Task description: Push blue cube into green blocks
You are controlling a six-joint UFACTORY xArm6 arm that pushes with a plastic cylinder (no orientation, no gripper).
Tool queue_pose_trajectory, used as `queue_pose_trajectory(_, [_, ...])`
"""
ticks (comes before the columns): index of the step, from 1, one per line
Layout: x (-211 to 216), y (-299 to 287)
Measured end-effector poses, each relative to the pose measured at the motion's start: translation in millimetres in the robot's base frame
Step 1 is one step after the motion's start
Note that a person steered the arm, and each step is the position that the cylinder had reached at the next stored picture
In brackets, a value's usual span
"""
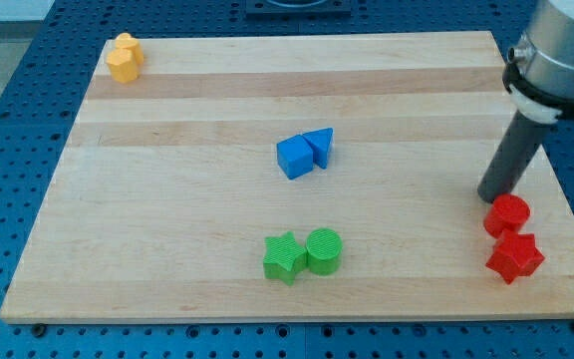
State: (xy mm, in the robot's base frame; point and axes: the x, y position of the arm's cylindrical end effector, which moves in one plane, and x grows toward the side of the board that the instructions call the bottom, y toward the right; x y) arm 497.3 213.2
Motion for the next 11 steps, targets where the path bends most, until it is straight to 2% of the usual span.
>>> queue_pose_trajectory(2, [-17.8,-1.3])
queue_pose_trajectory(4, [-67.7,-35.6])
queue_pose_trajectory(5, [-109.0,-53.0])
queue_pose_trajectory(6, [-118.1,-73.0])
queue_pose_trajectory(8, [-117.1,-90.5])
queue_pose_trajectory(9, [-111.5,-139.1])
queue_pose_trajectory(10, [-99.3,-153.5])
queue_pose_trajectory(11, [-65.5,-155.0])
